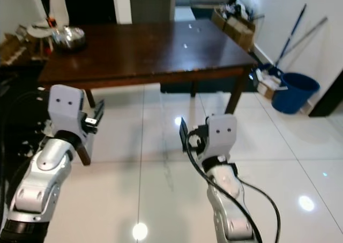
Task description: Setting the table
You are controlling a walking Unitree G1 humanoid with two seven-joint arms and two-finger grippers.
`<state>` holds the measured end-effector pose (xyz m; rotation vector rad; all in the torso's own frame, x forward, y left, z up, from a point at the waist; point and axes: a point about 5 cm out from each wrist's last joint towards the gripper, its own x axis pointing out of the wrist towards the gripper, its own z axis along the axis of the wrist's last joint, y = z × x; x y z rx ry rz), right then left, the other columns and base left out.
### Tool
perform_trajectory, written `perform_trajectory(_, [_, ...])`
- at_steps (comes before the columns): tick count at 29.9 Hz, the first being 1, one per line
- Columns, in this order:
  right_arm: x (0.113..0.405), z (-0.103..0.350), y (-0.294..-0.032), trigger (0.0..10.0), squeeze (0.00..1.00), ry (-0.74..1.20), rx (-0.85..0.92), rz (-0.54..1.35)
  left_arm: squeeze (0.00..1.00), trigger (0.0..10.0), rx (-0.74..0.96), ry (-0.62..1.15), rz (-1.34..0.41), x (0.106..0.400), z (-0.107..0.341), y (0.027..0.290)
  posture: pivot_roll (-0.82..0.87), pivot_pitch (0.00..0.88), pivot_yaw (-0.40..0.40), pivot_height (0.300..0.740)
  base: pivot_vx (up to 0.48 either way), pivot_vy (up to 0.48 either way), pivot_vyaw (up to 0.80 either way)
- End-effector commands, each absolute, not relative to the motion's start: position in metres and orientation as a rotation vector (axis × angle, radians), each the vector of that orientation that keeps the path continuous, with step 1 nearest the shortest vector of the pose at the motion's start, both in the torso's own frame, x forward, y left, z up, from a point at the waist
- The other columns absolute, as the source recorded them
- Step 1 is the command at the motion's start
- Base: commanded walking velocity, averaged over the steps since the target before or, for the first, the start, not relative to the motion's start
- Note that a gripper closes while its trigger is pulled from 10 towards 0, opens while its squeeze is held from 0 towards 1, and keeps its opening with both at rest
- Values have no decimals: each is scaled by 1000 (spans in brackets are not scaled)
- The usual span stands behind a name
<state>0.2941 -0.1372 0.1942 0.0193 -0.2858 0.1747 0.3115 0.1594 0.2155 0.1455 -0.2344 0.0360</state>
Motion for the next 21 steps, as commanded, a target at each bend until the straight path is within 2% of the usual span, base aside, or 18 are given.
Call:
perform_trajectory(1, [299, 189, -132, 10000, 0, -250, 45, 204, 0, 10000, 158, -202, 80, 310, 210, 168, 3, 0, 71, 740, 480, 0, 0])
perform_trajectory(7, [305, 193, -133, 10000, 0, -259, 45, 204, 0, 10000, 156, -206, 86, 307, 211, 167, 16, 0, 63, 740, 480, 0, 0])
perform_trajectory(16, [308, 193, -154, 10000, 0, -261, 5, 142, 0, 10000, 153, -206, 77, 310, 212, 162, -3, 0, 79, 740, 480, 0, 0])
perform_trajectory(21, [306, 192, -155, 10000, 0, -263, 9, 156, 0, 10000, 156, -201, 78, 312, 212, 161, -6, 0, 83, 740, 480, 0, 0])
